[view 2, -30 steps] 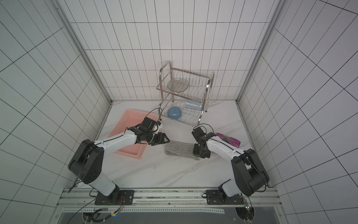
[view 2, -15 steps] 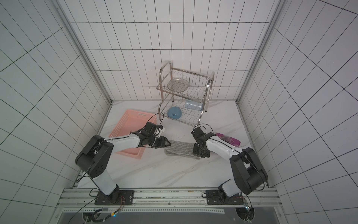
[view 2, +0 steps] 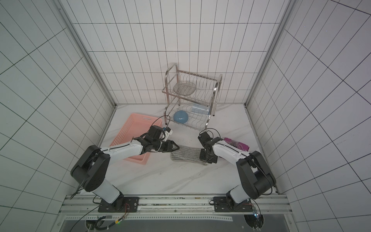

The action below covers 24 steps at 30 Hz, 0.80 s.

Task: Fold the square dishcloth
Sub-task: Fold the cleaning item at the center of the board.

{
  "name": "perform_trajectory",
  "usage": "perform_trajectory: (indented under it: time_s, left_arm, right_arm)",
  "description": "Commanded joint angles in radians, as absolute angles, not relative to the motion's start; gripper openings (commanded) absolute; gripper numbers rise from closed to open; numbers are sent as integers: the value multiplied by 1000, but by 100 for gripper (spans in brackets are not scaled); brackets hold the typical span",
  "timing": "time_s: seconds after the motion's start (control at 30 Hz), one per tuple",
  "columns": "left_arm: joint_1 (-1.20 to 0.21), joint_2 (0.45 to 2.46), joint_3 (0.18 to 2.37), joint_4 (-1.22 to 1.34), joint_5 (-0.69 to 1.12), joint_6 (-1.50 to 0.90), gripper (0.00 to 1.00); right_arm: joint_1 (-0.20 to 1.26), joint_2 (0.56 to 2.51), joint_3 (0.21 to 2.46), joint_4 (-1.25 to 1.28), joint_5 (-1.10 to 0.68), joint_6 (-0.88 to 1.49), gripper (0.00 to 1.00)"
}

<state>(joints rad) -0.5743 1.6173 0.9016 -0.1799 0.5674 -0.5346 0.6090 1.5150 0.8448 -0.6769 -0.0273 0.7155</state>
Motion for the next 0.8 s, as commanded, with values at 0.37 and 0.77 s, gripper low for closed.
perform_trajectory:
  time_s: [0.37, 0.77]
  left_arm:
    - [-581, 1566, 788, -71, 693, -636, 43]
    - [-574, 1621, 769, -135, 638, -597, 61]
  right_arm:
    - [617, 1525, 838, -679, -17, 732, 13]
    - [618, 1510, 838, -680, -27, 737, 13]
